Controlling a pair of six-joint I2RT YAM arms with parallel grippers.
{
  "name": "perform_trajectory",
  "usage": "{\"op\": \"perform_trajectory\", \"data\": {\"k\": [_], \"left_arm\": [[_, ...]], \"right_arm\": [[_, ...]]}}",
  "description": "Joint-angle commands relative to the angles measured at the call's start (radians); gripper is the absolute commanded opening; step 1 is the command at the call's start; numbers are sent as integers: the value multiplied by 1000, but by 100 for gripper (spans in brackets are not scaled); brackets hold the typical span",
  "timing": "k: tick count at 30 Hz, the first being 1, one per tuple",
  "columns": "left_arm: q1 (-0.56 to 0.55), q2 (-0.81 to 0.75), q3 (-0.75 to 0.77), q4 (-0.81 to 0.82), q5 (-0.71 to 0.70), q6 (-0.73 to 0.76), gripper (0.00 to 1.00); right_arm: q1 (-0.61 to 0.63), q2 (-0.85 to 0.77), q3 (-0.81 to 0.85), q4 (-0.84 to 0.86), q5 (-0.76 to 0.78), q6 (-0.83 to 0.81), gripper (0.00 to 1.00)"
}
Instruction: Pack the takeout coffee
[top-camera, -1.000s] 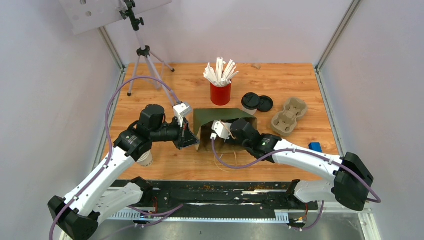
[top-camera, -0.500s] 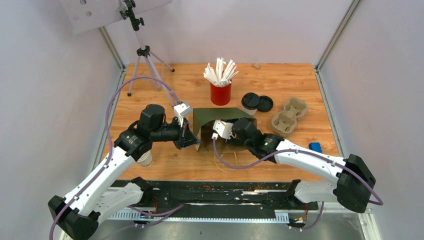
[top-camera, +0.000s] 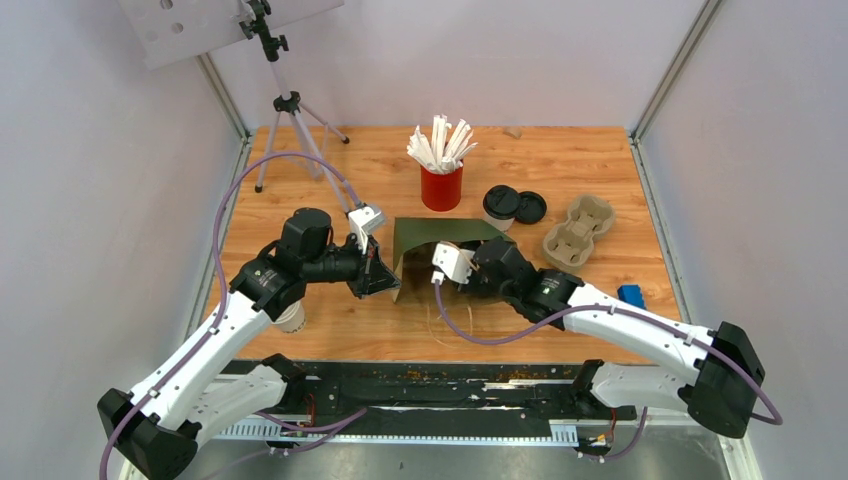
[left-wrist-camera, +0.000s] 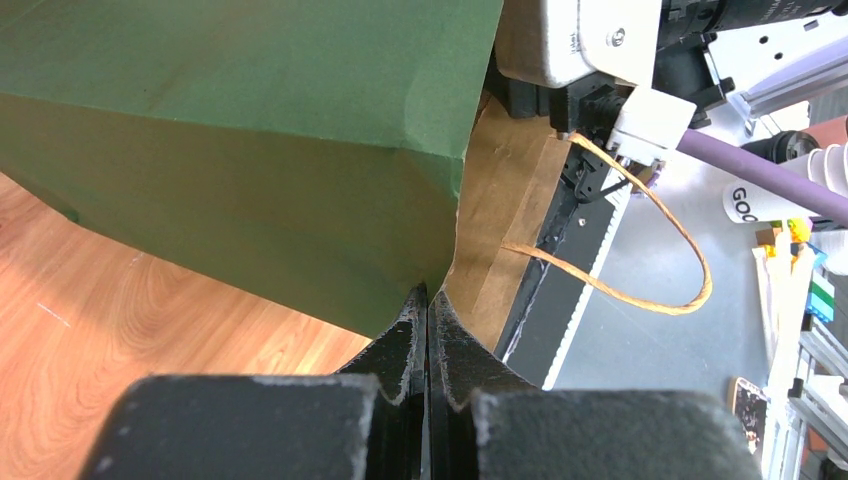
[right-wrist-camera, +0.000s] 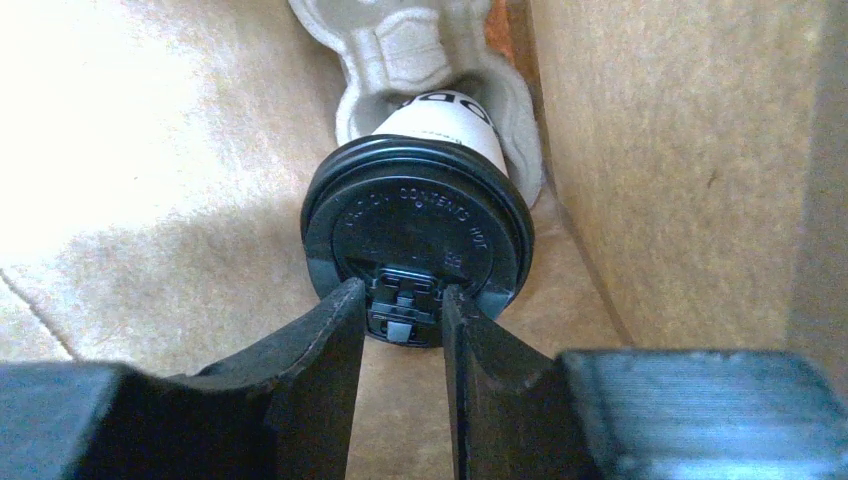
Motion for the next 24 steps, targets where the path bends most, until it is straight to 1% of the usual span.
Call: {"op": "perform_trajectory", "data": {"k": [1, 9, 19, 24], "left_arm": [[-3, -1, 7, 31, 14, 2, 0], [-3, -1, 13, 50, 20, -16, 0], [-2, 9, 26, 64, 28, -38, 0], [-3, 16, 39, 89, 32, -82, 0]], "right_arm": [[-6, -47, 68, -50, -55, 34, 35], [-6, -78, 157, -155, -73, 30, 36], [-5, -116, 184, -181, -128, 35, 37], [-6, -120, 222, -192, -139, 44, 37]]}}
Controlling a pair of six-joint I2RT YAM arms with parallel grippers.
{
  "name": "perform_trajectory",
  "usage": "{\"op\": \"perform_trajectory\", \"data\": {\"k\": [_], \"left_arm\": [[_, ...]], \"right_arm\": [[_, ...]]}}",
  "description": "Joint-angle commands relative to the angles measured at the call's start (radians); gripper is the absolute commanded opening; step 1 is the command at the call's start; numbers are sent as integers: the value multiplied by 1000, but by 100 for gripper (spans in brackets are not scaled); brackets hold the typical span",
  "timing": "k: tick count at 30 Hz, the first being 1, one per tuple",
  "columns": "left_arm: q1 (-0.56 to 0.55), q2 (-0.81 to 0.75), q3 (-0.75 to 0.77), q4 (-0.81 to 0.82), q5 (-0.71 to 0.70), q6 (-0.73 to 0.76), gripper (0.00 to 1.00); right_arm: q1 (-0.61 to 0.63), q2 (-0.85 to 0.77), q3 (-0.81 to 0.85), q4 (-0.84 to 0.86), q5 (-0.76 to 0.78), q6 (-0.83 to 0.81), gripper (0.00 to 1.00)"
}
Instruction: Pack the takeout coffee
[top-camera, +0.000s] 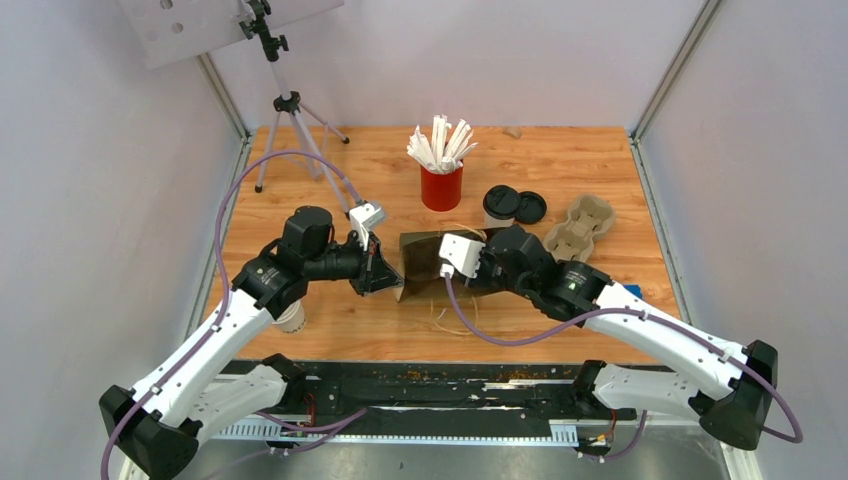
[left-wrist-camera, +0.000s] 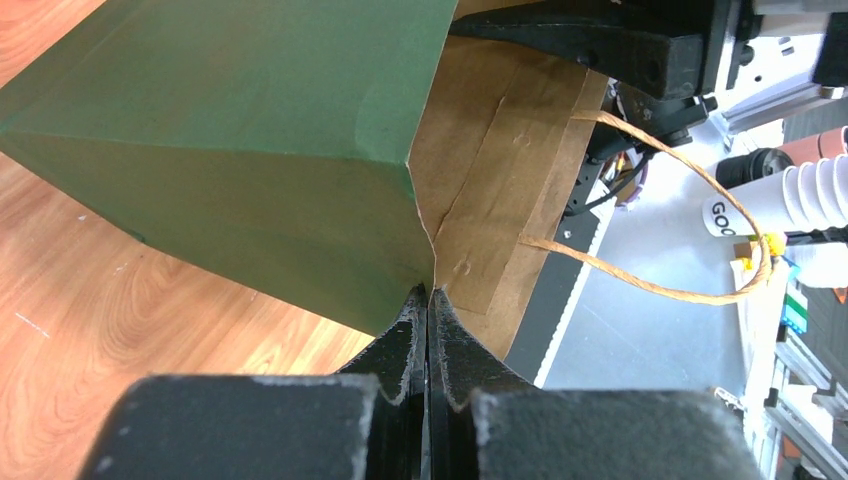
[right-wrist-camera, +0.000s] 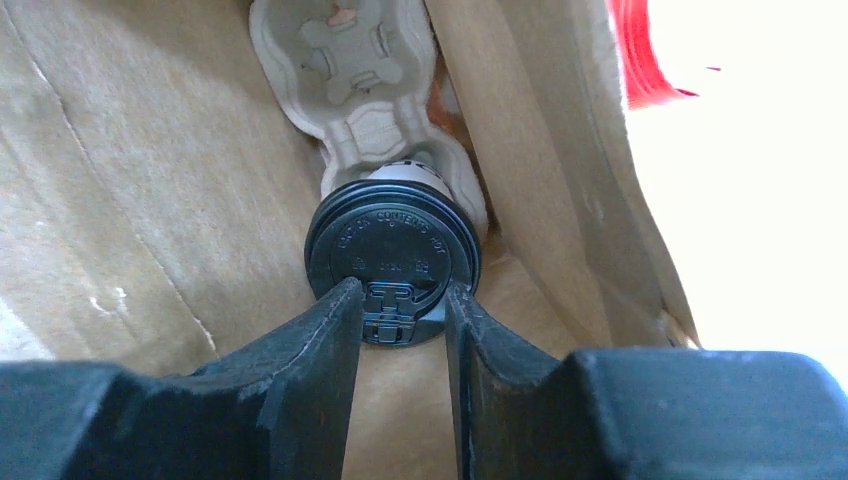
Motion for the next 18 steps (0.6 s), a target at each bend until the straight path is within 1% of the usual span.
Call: {"op": "perform_trajectory", "data": {"k": [1, 18], "left_arm": [[-4, 6, 39, 70, 24, -56, 0], [-2, 8, 57, 87, 21, -161, 1]], "right_arm": [[-5, -29, 81, 0, -30, 26, 37], [-5, -33, 173, 3, 9, 40, 38]]}}
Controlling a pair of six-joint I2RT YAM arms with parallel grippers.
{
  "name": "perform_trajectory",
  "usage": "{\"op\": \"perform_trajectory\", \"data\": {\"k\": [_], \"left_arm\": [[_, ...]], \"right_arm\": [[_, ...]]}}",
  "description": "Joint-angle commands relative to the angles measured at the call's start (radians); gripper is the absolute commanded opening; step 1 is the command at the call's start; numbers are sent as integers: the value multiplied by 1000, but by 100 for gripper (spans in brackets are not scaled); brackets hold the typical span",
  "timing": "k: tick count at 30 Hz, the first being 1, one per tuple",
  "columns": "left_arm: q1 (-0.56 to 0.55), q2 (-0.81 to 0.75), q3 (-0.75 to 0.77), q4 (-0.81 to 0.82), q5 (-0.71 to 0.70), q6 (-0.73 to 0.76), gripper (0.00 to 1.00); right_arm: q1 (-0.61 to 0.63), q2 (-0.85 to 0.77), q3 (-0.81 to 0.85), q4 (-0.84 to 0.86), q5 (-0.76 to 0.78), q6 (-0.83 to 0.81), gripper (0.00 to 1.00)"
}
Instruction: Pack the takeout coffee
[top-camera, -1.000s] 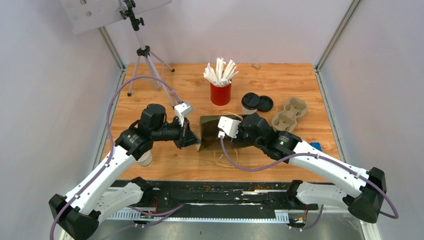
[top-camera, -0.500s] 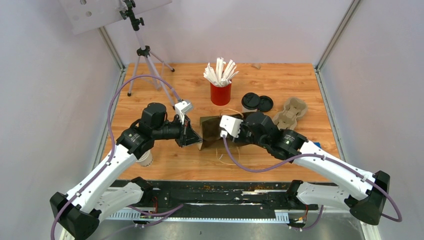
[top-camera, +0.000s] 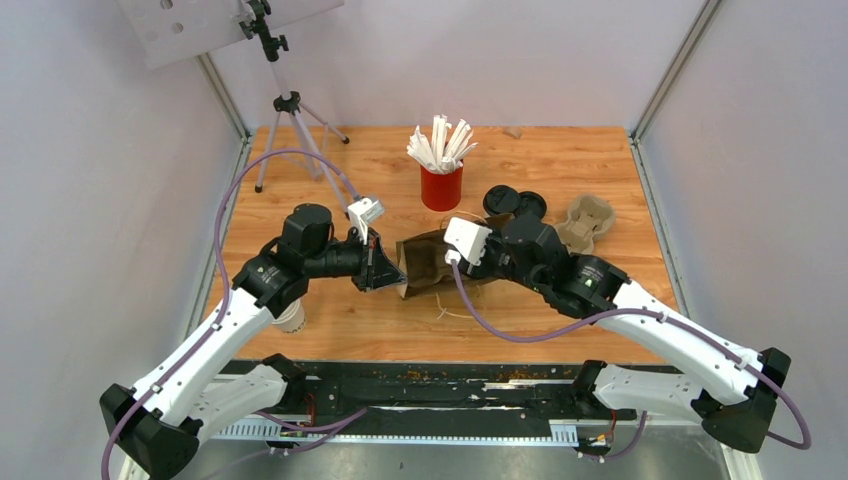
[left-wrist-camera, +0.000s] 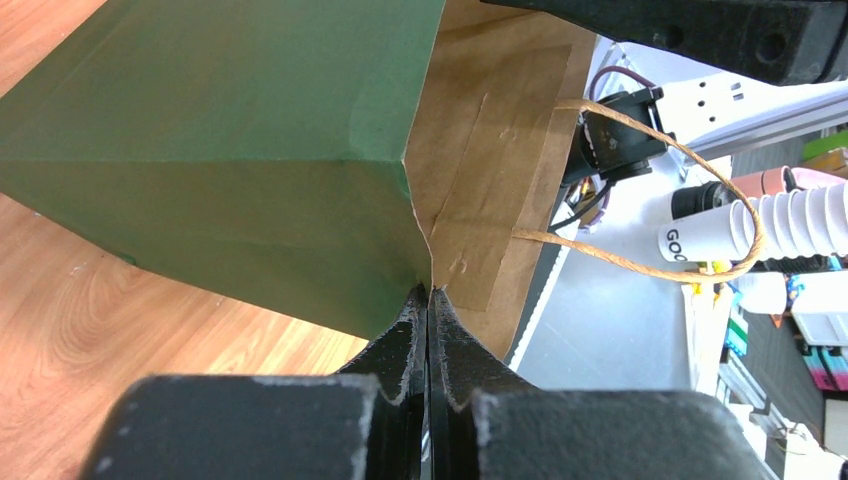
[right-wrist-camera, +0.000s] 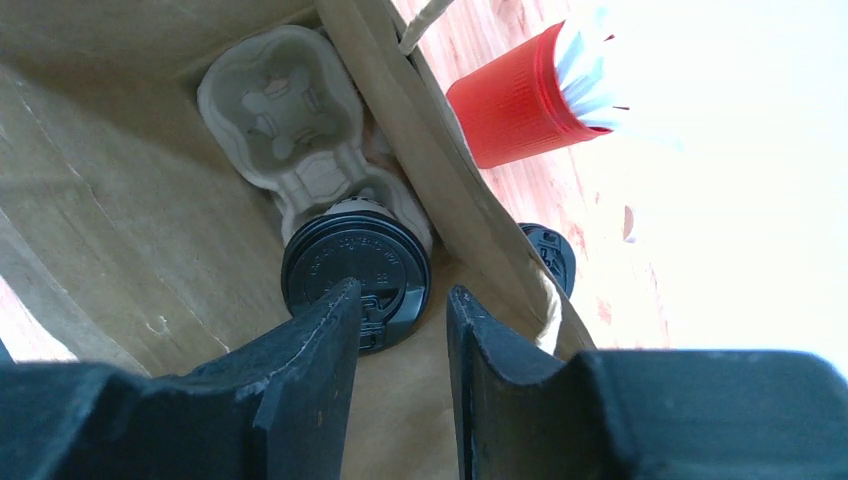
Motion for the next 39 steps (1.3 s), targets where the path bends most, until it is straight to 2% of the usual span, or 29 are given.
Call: {"op": "perform_trajectory", "data": {"k": [1, 9, 23, 31, 35, 39], "left_arm": [[-2, -1, 54, 41, 10, -47, 1], [-2, 13, 116, -54, -67, -46, 3], [-2, 83, 214, -202, -201, -52, 3], [1, 124, 284, -278, -286, -56, 6], [0, 148, 317, -296, -310, -51, 6], [1, 167, 334, -315, -327, -46, 7]], "right_arm": [[-5, -7, 73, 21, 9, 25, 38], [-5, 16, 140, -3, -27, 44, 39], [-5, 20, 201, -34, -130, 82, 50], [-5, 11, 216, -30, -202, 114, 63], [-5, 15, 222, -9, -182, 143, 65], [-5, 3, 213, 55, -90, 182, 66]]}}
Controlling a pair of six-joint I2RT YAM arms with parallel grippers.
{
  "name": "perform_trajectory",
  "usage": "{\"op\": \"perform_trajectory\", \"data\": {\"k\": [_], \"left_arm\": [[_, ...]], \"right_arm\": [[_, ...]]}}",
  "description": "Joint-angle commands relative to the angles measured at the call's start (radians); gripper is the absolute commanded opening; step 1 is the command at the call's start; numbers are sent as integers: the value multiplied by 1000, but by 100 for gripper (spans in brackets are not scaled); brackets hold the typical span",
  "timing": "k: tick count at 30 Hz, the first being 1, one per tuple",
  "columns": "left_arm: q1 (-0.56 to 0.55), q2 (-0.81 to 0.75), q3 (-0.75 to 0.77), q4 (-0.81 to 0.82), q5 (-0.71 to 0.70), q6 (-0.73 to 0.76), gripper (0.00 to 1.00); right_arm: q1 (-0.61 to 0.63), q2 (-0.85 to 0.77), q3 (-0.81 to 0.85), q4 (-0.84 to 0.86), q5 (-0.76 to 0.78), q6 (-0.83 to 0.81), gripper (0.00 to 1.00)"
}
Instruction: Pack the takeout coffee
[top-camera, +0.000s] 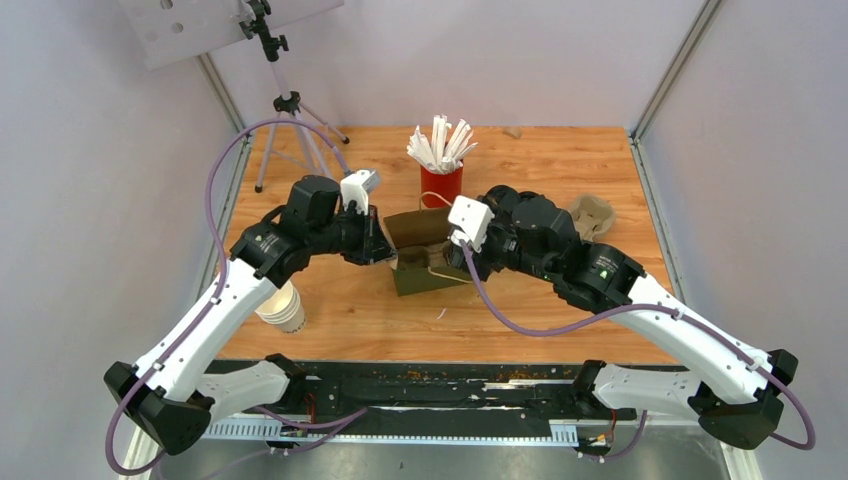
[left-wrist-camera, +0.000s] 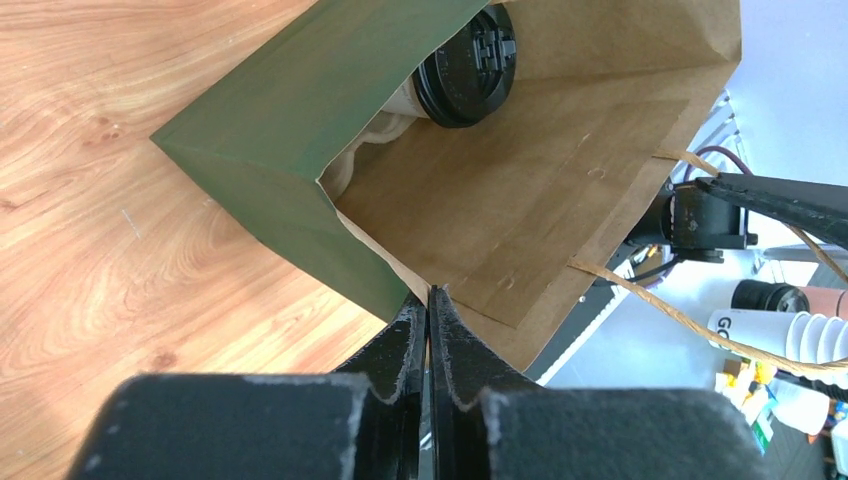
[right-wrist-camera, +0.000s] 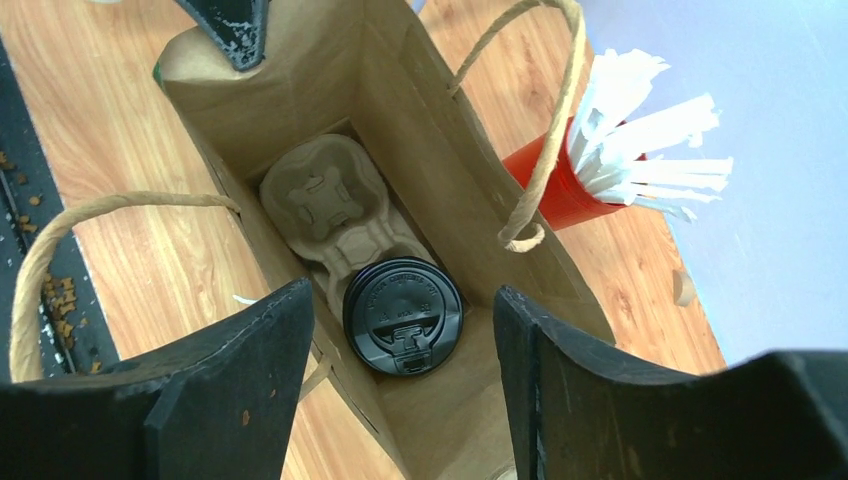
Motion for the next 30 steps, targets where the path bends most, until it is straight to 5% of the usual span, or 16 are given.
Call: {"op": "perform_trajectory", "data": {"k": [1, 13, 18, 30], "left_arm": [[1, 16, 46, -33, -48, 9, 7], [1, 61, 86, -49, -126, 23, 11], [1, 72, 112, -41, -150, 46, 20], [1, 76, 163, -27, -184, 91, 39]], "right_arm": [[-5, -26, 33, 121, 77, 69, 67], [-4, -14, 42, 176, 112, 198, 81], [-9, -24, 57, 184, 188, 191, 93], [-81, -16, 109, 143, 306, 267, 95]]}}
